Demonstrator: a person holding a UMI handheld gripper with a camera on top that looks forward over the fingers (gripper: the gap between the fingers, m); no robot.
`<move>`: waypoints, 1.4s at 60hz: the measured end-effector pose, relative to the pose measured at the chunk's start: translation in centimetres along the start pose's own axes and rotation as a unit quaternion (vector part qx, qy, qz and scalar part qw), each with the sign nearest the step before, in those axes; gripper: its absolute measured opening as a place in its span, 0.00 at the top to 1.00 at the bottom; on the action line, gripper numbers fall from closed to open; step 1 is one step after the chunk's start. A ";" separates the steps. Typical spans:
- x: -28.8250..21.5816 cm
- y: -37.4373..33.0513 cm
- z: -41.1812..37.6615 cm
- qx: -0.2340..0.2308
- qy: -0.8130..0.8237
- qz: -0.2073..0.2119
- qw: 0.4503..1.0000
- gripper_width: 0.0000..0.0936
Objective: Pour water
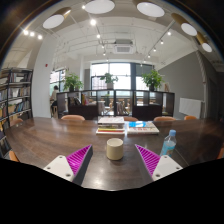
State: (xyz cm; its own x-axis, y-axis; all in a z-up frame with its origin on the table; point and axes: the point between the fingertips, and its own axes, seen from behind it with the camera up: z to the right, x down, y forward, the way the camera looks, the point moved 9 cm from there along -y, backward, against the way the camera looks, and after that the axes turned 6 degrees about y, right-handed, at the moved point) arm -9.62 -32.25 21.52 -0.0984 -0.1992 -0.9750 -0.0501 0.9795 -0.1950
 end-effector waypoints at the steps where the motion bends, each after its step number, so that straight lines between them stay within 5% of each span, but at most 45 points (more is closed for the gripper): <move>1: 0.0 0.1 0.1 0.000 -0.002 0.001 1.000 0.09; 29: 5.4 6.2 21.6 0.107 -0.009 0.017 0.994 0.11; 57: 5.5 18.0 27.8 0.102 0.002 0.016 0.995 0.14; 63: 5.3 18.6 27.3 0.092 -0.007 0.029 0.995 0.29; 66: 5.0 18.9 27.8 0.099 -0.016 0.035 0.994 0.51; 84: 5.2 18.9 27.1 0.109 -0.026 0.039 0.993 0.73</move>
State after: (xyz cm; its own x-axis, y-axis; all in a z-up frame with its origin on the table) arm 15.87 -13.94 9.86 -0.0416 -0.1262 -0.9911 0.1724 0.9762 -0.1316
